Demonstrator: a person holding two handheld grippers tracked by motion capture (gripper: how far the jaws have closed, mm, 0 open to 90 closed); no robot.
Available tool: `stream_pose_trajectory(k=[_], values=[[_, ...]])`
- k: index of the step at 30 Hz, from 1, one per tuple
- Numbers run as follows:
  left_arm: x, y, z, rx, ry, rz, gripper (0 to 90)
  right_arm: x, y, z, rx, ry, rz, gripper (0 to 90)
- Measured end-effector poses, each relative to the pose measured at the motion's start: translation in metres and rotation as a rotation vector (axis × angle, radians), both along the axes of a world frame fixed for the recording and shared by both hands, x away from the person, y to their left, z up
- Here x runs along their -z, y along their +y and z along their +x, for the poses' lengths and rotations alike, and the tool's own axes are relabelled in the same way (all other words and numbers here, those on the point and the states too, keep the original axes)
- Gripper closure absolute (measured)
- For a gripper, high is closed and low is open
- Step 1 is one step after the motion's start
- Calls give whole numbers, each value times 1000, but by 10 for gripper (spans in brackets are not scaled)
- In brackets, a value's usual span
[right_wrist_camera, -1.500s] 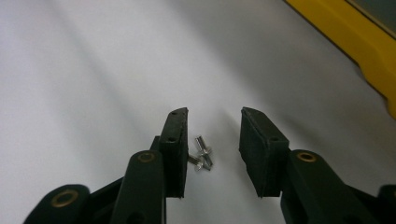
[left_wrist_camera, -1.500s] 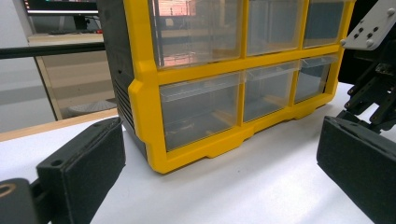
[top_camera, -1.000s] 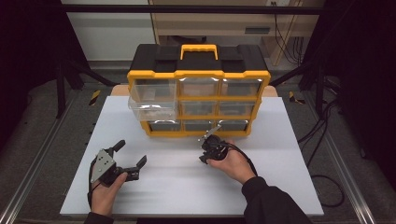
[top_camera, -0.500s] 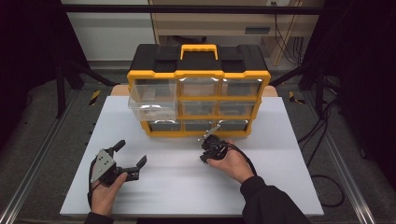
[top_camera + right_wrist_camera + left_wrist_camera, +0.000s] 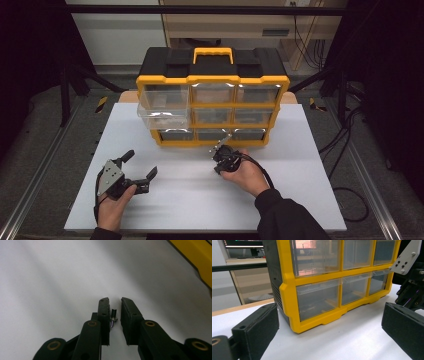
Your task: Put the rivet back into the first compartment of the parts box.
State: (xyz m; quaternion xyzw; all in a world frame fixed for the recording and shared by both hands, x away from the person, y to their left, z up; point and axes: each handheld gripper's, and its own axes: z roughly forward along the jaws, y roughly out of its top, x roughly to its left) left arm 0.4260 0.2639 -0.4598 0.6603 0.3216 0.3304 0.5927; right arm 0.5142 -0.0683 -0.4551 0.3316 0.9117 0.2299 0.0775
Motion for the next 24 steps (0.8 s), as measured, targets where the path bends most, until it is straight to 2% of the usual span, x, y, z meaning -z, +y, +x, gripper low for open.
stream_pose_trajectory(k=[11,19,24], values=[[0,0,0,-1,0,-2,10,0,0,0,-8,-2,0,825],[0,0,0,0,2,-1,10,-3,-2,1,-18,-34,19,826],[0,0,0,1,4,0,10,-5,-5,2,-4,-45,38,826]])
